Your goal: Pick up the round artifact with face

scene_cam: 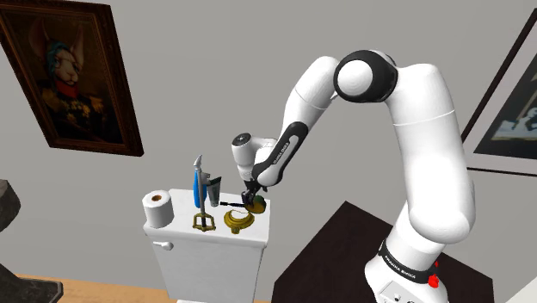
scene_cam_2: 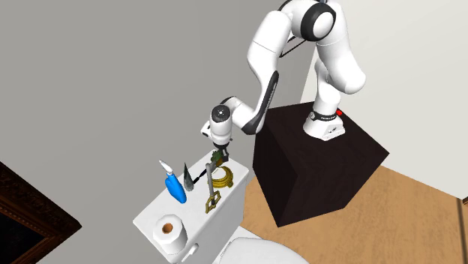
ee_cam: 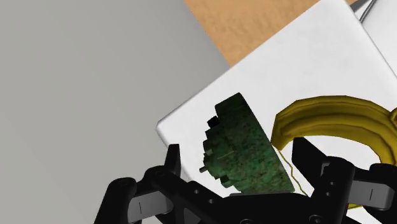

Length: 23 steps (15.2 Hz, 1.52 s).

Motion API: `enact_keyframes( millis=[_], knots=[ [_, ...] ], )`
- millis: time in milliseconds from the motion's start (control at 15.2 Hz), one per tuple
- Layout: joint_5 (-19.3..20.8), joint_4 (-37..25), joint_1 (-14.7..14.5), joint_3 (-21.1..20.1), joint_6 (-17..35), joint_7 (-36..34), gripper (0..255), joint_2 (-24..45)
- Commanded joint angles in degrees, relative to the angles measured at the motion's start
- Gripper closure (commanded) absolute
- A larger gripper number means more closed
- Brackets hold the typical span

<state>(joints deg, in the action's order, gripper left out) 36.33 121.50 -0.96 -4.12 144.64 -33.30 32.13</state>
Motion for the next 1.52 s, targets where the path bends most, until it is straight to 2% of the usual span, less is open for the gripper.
enact_keyframes(
  millis=[0, 198, 264, 858, 1452],
  knots=[
    [0.7, -0.6, -0.4, 0.5, 1.0, -0.8, 0, 1.6],
    [1.2, -1.0, -0.6, 0.8, 1.6, -1.4, 0, 2.8],
    [1.2, -1.1, -0.6, 0.8, 1.6, -1.3, 255, 2.7],
    [1.2, -1.0, -0.6, 0.8, 1.6, -1.4, 255, 2.8],
    [-1.7, 1.2, 0.7, -1.1, -2.4, 1.9, 255, -3.8]
  ],
)
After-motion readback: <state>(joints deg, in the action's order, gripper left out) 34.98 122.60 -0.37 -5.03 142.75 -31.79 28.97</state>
